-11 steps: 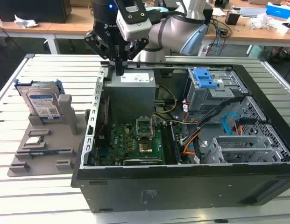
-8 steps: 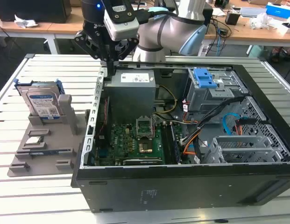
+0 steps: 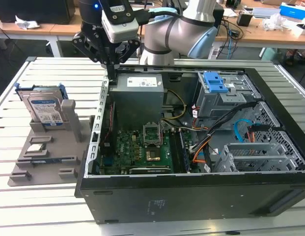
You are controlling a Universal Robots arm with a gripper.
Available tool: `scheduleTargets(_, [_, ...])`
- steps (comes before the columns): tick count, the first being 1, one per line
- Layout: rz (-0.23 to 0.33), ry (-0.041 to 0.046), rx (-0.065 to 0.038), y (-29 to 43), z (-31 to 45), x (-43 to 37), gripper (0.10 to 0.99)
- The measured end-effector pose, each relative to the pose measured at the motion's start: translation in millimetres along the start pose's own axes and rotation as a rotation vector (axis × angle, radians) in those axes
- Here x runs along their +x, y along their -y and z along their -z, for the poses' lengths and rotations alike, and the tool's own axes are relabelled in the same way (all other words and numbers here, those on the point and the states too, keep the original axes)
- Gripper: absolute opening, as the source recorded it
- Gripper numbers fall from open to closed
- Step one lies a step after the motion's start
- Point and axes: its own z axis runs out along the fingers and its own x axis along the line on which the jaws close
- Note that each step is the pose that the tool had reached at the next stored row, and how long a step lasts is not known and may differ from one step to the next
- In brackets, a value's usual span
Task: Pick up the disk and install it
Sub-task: 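Reach for the disk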
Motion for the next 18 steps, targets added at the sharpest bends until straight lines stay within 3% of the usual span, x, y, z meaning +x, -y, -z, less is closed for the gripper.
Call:
scheduleTargets(9, [0.0,0.0001,0.0,1.6,0.5,21.9,0.106])
scheduleTargets(18, [0.0,0.0,0.0,2.3,0.7,31.2,0.106])
